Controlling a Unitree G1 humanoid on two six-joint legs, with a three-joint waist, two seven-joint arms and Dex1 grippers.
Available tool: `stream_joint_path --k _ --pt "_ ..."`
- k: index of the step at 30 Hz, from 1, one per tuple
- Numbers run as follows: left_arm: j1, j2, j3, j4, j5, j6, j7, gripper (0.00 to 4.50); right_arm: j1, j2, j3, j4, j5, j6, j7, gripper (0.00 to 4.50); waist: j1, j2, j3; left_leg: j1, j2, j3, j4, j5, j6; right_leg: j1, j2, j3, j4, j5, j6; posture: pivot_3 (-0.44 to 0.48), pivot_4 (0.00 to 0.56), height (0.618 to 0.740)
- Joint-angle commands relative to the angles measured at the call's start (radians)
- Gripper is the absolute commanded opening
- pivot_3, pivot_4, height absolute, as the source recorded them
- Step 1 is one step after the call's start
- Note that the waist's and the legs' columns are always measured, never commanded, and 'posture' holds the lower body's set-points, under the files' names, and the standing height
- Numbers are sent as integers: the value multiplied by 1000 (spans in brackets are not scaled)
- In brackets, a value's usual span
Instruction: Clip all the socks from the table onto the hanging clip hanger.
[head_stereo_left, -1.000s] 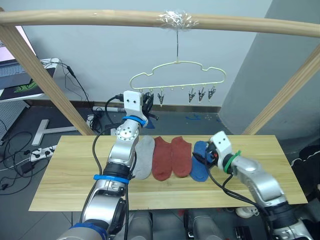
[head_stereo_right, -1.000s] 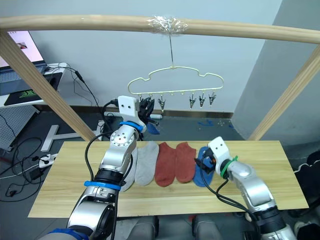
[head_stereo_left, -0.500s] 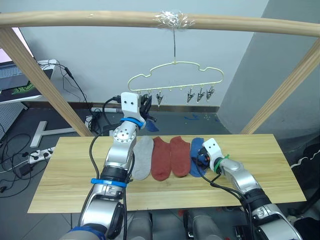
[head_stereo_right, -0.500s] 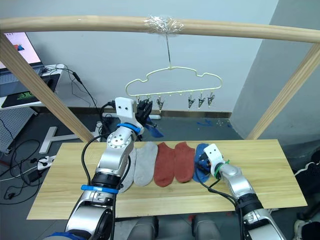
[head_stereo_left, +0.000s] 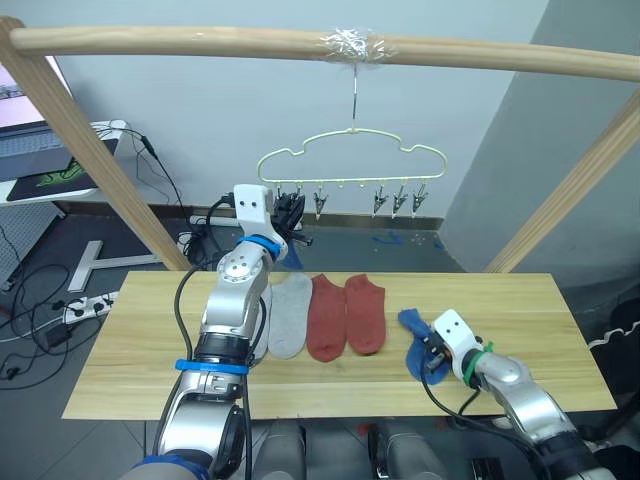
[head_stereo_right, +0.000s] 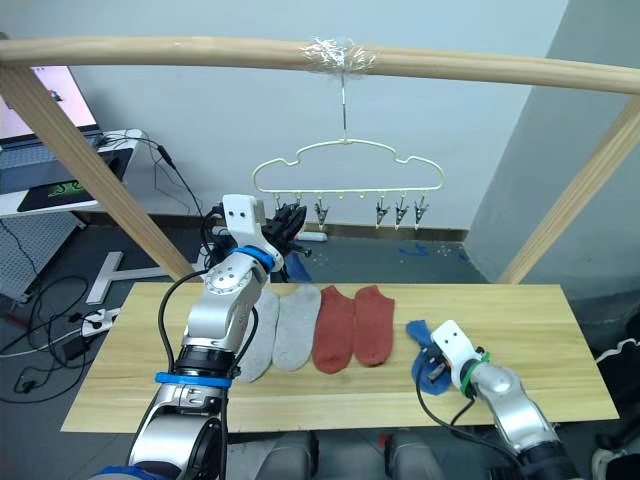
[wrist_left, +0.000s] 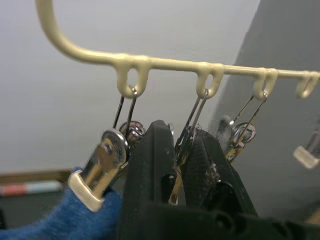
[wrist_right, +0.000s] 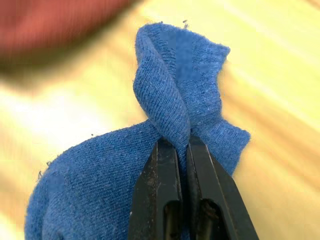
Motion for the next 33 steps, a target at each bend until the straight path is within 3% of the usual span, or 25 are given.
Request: stream_joint_path --k 1,4,7,10,13,20,33 --pt "-47 -4 79 -43 -147 198 -14 279 -11 -7 24 -216 -84 -43 -35 9 -9 0 0 0 0 0 0 0 0 0 0 0 0 0 0 123 166 740" --pt "-88 -14 144 -51 -257 354 12 279 -31 40 48 -323 -119 -29 -61 9 -15 0 0 0 1 -2 0 0 0 0 1 -1 1 0 0 123 166 740" --pt "-98 -9 158 -60 -289 415 24 279 -37 65 56 -352 -142 -5 -70 9 -10 0 0 -1 1 -2 0 0 0 0 1 -1 0 0 0 117 165 740" --pt "-143 -41 256 -53 -424 572 96 279 -138 207 148 -381 -194 43 -121 9 -9 -1 1 -2 0 -2 0 0 -1 0 0 -1 -2 0 1 117 165 740" --pt "-155 -62 299 -67 -485 640 136 279 -175 276 172 -361 -216 66 -139 9 -10 -1 1 -2 1 -2 -1 0 -1 -3 1 -2 1 0 1 117 165 740" --pt "-137 -69 313 -129 -581 742 152 279 -237 313 171 -342 -233 59 -155 9 -4 -2 1 -3 -1 -2 -1 0 -1 -3 -2 -2 -1 0 1 117 174 740" --pt "-131 -73 322 -150 -653 770 161 279 -299 324 156 -329 -227 48 -159 9 -4 -2 1 -3 0 -2 -1 0 -1 -3 -1 -2 0 0 1 125 184 740"
